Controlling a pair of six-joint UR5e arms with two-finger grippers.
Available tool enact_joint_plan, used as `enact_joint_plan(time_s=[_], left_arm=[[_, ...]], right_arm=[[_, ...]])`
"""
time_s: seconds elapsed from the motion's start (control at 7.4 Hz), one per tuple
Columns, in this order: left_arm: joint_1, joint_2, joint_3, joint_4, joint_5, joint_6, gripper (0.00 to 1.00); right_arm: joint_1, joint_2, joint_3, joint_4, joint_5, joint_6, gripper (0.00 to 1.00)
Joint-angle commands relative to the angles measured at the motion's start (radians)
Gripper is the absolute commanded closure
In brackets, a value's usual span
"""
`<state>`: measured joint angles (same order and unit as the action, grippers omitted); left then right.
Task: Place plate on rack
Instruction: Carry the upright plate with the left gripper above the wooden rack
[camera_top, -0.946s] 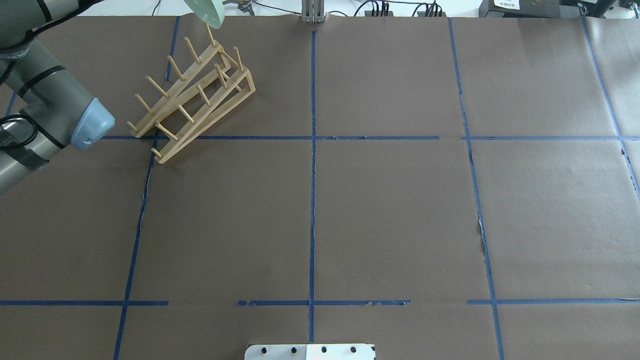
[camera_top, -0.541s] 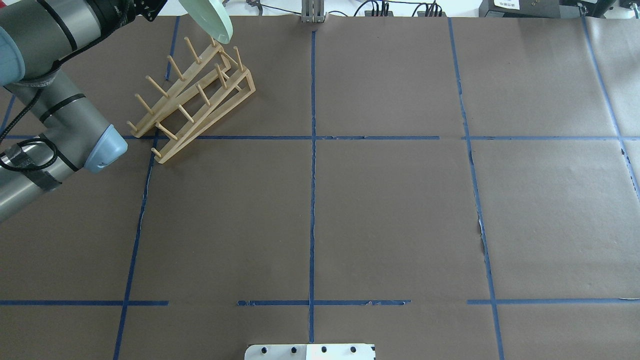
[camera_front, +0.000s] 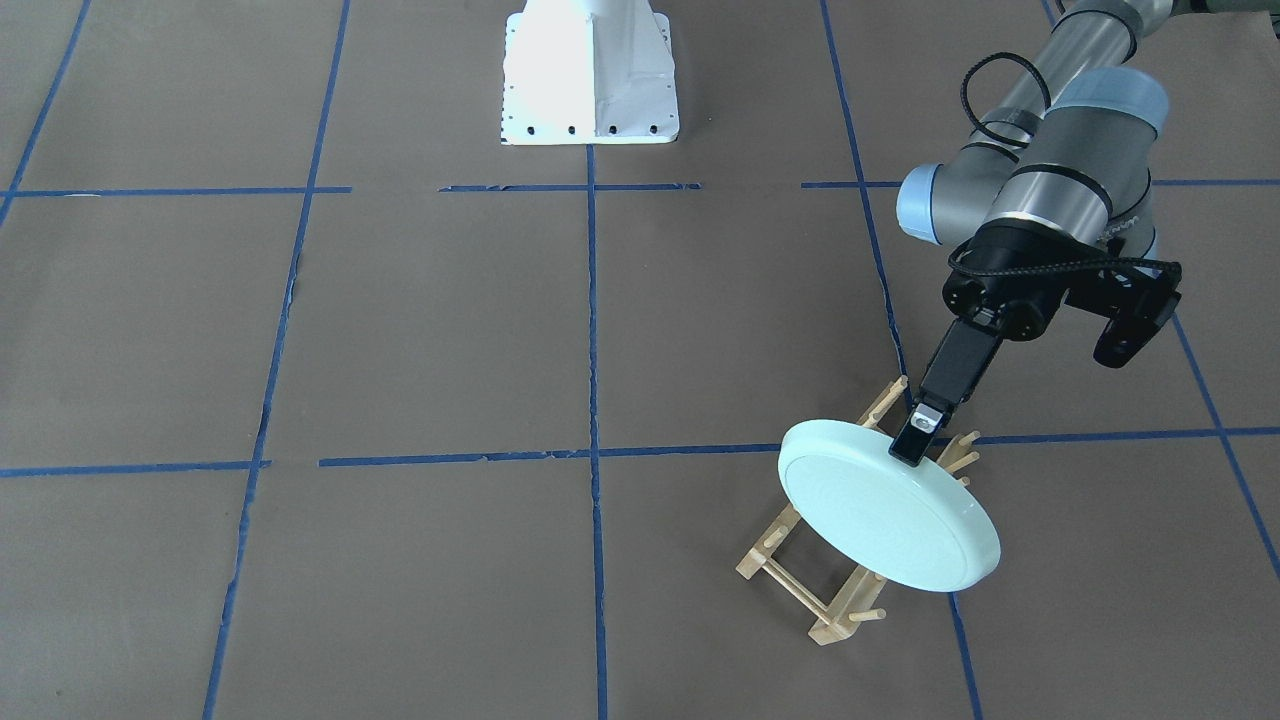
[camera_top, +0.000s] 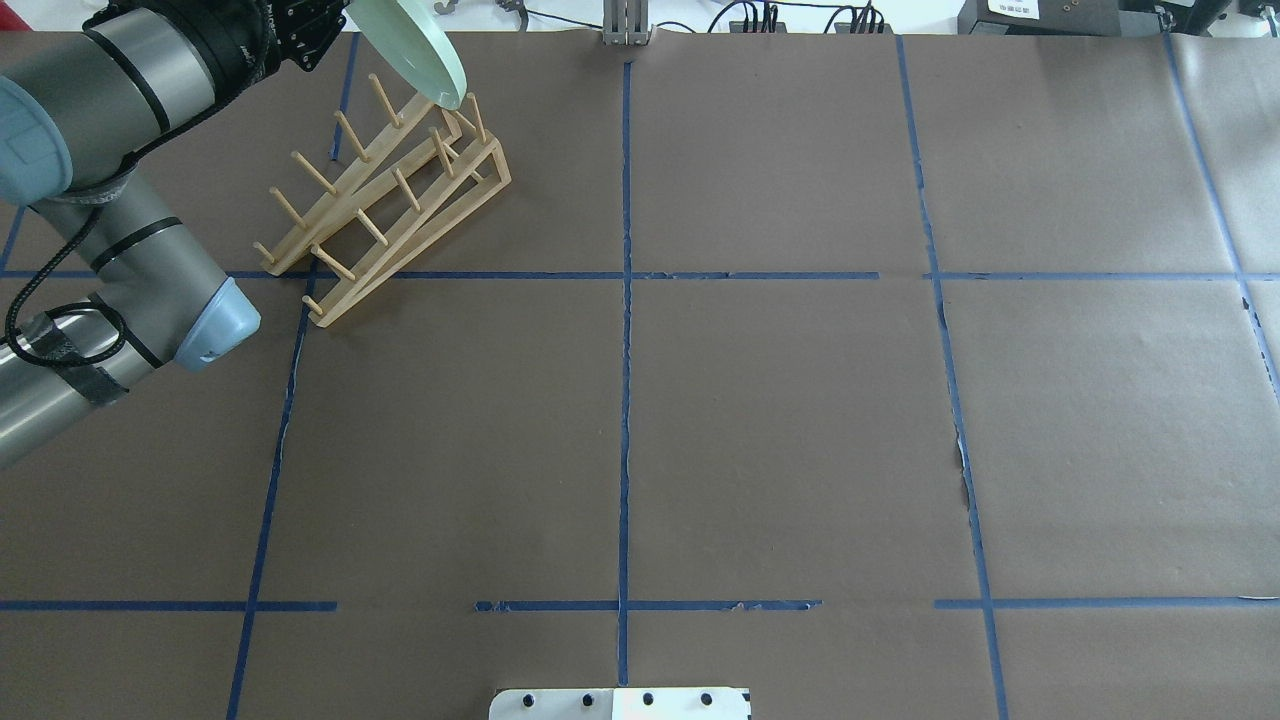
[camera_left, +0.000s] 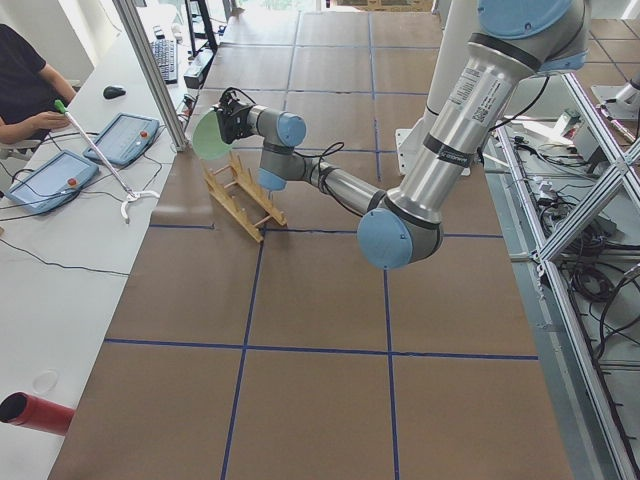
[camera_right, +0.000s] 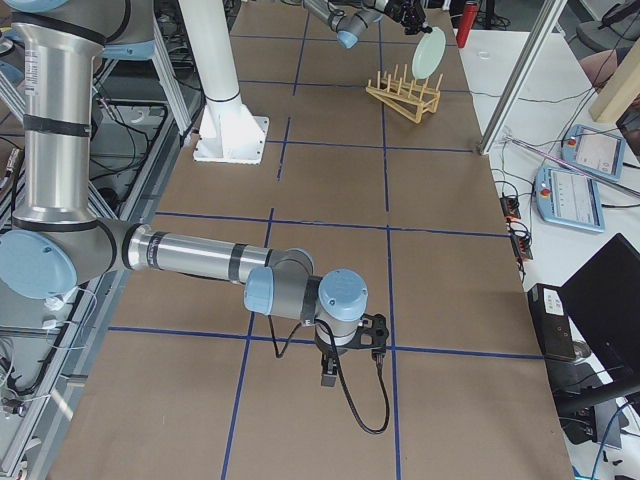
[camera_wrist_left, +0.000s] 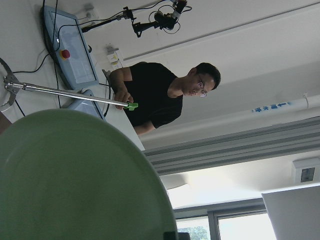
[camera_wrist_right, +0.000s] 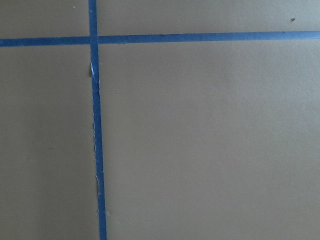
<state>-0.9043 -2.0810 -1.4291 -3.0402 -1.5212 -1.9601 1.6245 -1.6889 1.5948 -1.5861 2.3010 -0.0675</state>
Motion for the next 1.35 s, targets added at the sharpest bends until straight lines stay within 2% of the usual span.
enact_joint_plan(time_s=[0.0,1.22], left_arm=[[0.016,0.001,0.016,0.0,0.003,0.001,1.0],[0.051,-0.01,0.111,0.0,-0.001,0.04,1.0]], right_arm=[[0.0,0.0,0.0,0.0,0.0,0.0,0.0],[0.0,-0.001,0.0,0.0,0.0,0.0,0.0]])
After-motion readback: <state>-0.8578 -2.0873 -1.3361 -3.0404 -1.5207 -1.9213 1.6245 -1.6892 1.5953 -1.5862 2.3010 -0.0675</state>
